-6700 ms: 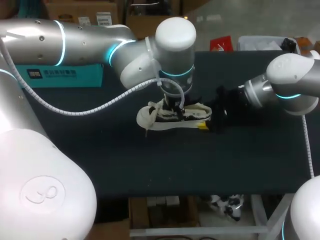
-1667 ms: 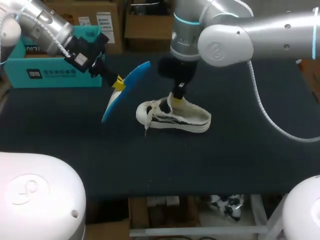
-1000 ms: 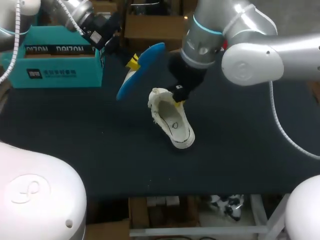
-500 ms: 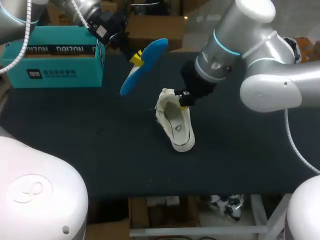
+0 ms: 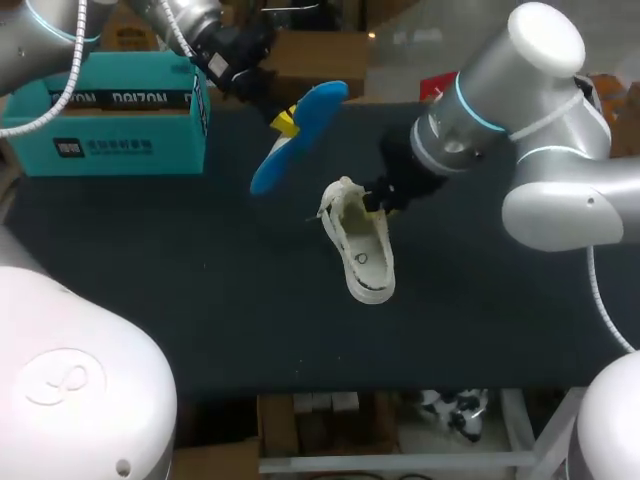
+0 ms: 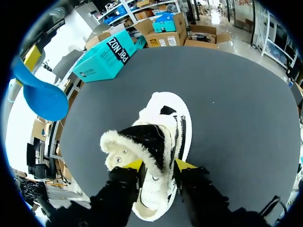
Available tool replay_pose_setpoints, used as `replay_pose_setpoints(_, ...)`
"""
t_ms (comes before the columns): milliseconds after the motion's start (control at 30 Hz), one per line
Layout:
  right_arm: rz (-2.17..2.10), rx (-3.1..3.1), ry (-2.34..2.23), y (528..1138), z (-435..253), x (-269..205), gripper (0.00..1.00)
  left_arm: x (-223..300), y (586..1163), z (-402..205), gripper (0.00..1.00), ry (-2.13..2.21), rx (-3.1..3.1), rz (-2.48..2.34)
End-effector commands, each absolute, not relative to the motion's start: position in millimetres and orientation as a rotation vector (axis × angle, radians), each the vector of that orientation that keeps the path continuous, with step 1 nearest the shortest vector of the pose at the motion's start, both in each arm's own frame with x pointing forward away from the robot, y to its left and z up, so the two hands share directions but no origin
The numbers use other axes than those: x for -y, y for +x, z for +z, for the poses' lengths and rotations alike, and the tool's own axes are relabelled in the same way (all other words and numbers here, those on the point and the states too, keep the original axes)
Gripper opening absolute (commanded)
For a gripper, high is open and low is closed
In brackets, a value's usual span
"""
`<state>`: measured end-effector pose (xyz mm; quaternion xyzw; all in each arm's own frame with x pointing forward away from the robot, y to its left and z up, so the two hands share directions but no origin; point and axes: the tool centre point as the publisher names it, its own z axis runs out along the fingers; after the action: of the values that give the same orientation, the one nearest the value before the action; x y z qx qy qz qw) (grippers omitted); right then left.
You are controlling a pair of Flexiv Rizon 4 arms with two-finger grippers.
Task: Open the shoe tongue, take the insole out of the shoe, put the insole back into the shoe, and pack the shoe into the shoebox
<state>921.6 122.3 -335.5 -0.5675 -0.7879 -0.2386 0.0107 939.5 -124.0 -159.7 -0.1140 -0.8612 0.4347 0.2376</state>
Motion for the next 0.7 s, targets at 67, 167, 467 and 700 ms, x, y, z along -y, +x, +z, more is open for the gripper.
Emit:
replay_pose_setpoints(67,-0.790,2.449,-1.774,912,-328,-107,1.00,129,937,-158,0.00,-0.379,2.280,1.174)
replay_pose_setpoints(167,-0.799,2.429,-1.784,905,-319,-100,1.00,131,927,-154,0.00,-0.427,2.261,1.193)
replay_pose_setpoints(467,-0.842,2.404,-1.754,894,-303,-91,1.00,135,901,-141,0.00,-0.483,2.168,1.234)
replay_pose_setpoints(700,-0.842,2.404,-1.754,894,-303,-91,1.00,135,901,-141,0.00,-0.483,2.168,1.234)
